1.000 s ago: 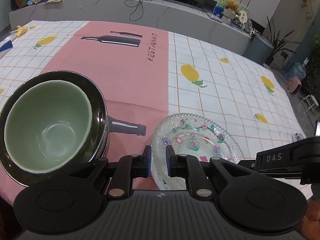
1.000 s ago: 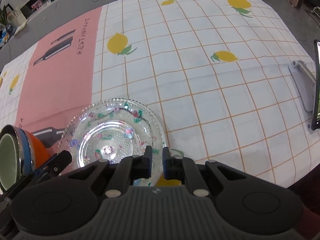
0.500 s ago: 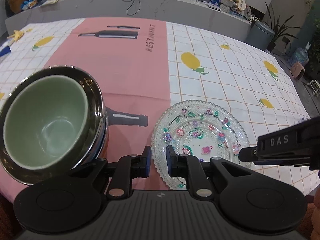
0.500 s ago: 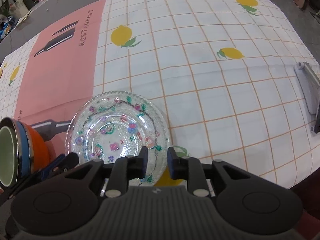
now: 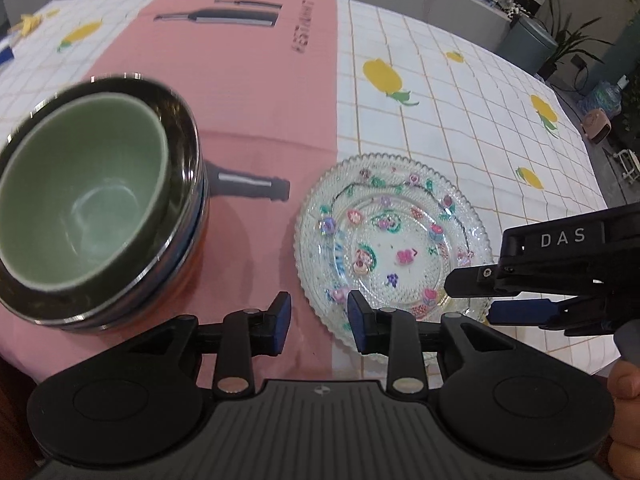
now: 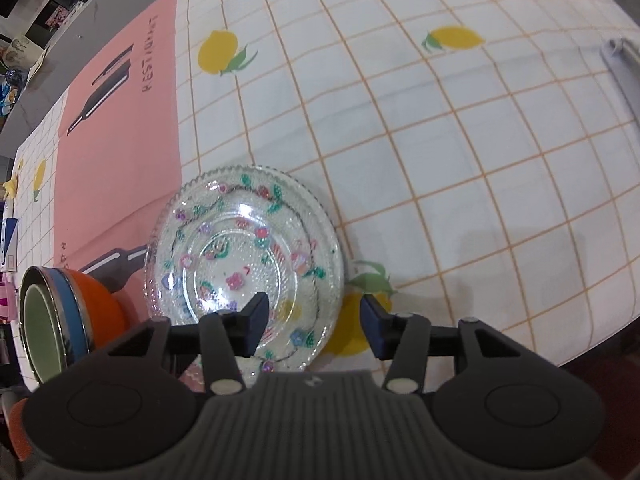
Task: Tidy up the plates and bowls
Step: 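Lower the glass plate beside the bowl stack and open the left gripper, then grip the rim of the bowl stack with the left gripper while the right gripper grips its opposite rim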
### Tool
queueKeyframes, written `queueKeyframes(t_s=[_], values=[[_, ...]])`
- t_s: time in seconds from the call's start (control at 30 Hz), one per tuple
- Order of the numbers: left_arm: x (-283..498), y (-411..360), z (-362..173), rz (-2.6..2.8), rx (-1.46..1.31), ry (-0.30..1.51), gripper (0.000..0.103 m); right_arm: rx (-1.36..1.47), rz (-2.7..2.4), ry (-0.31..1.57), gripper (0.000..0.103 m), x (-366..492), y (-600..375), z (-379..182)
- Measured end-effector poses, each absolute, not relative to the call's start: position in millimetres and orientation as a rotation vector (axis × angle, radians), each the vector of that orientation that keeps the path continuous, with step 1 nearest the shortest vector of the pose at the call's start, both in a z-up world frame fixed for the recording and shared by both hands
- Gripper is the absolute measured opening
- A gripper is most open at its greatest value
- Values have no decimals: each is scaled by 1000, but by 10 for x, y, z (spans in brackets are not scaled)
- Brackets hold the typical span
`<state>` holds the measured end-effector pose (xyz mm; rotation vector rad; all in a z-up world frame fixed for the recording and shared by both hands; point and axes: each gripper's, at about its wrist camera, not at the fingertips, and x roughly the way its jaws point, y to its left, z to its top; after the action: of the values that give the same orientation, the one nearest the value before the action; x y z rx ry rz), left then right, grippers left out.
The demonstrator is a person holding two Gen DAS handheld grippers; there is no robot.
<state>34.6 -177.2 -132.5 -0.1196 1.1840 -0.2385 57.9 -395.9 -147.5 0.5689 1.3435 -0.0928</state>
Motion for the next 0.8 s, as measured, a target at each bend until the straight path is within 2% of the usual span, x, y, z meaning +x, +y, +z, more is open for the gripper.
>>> queueKeyframes(t_s=[0.07,0.3,0.47,0.67,0.8], values=[[343,-1771,-1323,-258,-130,1182,25,563,-71,1355,49,599,-3926,-1492],[358,-1806,-1317,-248,-127,1174,21,457,-59,1390,41,660,-3764,-1512],[394,-1838,-1291,-255,-114,1157,14,486,-74,1375,38,679,-3827,-1519],[386,-1841,-1275,-261,-102,1148,15,517,-56,1360,43,660,-3857,-1507],[338,-1840,-1196,-285,-70,1112,25,517,-75,1290,50,555,-3891,-1410]])
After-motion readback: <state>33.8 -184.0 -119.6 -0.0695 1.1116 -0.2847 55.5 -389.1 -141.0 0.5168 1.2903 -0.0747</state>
